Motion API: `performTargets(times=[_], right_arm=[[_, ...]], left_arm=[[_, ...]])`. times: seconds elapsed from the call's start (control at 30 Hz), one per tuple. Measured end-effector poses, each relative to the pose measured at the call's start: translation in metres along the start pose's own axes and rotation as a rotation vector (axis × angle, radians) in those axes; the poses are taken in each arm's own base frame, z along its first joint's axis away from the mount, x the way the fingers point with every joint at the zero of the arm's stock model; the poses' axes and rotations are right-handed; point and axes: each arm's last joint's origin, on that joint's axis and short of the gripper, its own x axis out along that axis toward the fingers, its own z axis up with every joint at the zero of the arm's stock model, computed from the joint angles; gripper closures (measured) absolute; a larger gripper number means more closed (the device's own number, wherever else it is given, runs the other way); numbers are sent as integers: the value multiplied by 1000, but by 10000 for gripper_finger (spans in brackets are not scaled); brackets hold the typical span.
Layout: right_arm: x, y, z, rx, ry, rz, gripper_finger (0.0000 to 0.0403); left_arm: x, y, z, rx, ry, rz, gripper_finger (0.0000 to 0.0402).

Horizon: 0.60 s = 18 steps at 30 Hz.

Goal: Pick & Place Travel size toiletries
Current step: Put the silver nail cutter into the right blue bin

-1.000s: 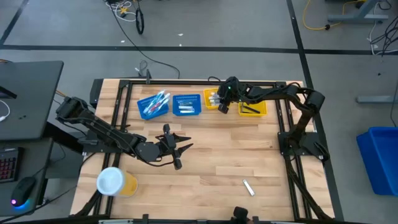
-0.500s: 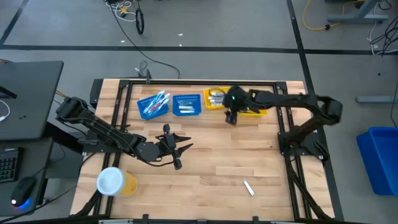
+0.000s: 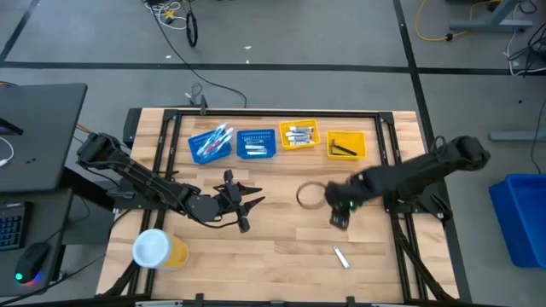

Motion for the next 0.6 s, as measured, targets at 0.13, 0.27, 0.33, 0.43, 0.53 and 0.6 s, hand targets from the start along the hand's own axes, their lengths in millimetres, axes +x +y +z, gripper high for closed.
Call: performTargets(times=[0.13, 0.27, 0.33, 0.43, 0.53, 0.6], right_arm=[[6, 37, -27, 129, 41, 135, 203], [7, 66, -53, 200, 58, 204, 211], [10, 76, -65, 236, 74, 202, 215], [21, 88, -81, 298, 116, 166, 217], [37, 97, -92, 326, 145, 123, 215], [47, 103, -96, 321, 157, 117, 211]], left_arm=[[0, 0, 0, -19, -1, 0, 278], [0, 0, 0, -33, 0, 0, 278], [0, 0, 0, -34, 0, 0, 278], [0, 0, 0, -35, -2, -1, 278], [0, 0, 0, -36, -3, -1, 278], [0, 0, 1, -39, -7, -1, 278]])
